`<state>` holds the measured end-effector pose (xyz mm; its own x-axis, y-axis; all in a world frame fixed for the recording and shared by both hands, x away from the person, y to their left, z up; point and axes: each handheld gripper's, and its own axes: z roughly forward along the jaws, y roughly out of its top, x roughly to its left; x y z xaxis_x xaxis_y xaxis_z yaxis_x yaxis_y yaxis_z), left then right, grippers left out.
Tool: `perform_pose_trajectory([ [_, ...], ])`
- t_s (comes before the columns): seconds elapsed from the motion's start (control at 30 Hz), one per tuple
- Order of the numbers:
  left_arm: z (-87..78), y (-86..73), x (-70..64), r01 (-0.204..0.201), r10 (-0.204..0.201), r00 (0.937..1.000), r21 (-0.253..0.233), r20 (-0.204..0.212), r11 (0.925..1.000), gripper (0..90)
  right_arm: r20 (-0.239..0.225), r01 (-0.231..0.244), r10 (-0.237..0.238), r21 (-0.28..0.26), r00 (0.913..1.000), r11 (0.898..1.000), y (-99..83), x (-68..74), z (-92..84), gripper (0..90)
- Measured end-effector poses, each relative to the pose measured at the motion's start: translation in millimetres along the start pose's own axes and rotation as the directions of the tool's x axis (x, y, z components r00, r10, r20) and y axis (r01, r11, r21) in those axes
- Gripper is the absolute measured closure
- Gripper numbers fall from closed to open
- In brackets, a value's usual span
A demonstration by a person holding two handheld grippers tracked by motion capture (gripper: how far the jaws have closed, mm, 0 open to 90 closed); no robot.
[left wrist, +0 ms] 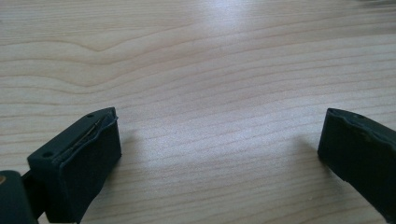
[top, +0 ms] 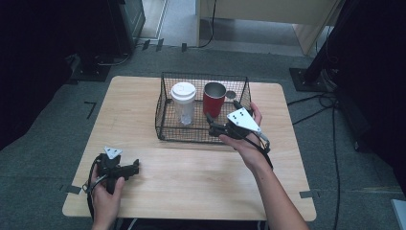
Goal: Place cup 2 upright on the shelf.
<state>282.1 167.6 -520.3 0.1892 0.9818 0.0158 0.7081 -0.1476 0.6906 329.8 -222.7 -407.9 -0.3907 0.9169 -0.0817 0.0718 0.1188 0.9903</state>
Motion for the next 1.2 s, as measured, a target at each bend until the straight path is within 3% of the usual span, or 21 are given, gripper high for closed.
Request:
perform_pose_trajectory([
  [0.47,0.0,0.0,0.0,-0.001,0.001,1.0,0.0,-0.001,1.0,0.0,0.014,0.02,-0.02,0.017,0.9997,1.0,-18.8,-4.7,-23.4,1.0],
  [1.2,0.0,0.0,0.0,-0.001,0.001,1.0,0.0,0.0,1.0,0.0,0.039,-0.027,0.025,0.055,0.9989,0.998,-47.0,-18.2,-50.3,0.8],
])
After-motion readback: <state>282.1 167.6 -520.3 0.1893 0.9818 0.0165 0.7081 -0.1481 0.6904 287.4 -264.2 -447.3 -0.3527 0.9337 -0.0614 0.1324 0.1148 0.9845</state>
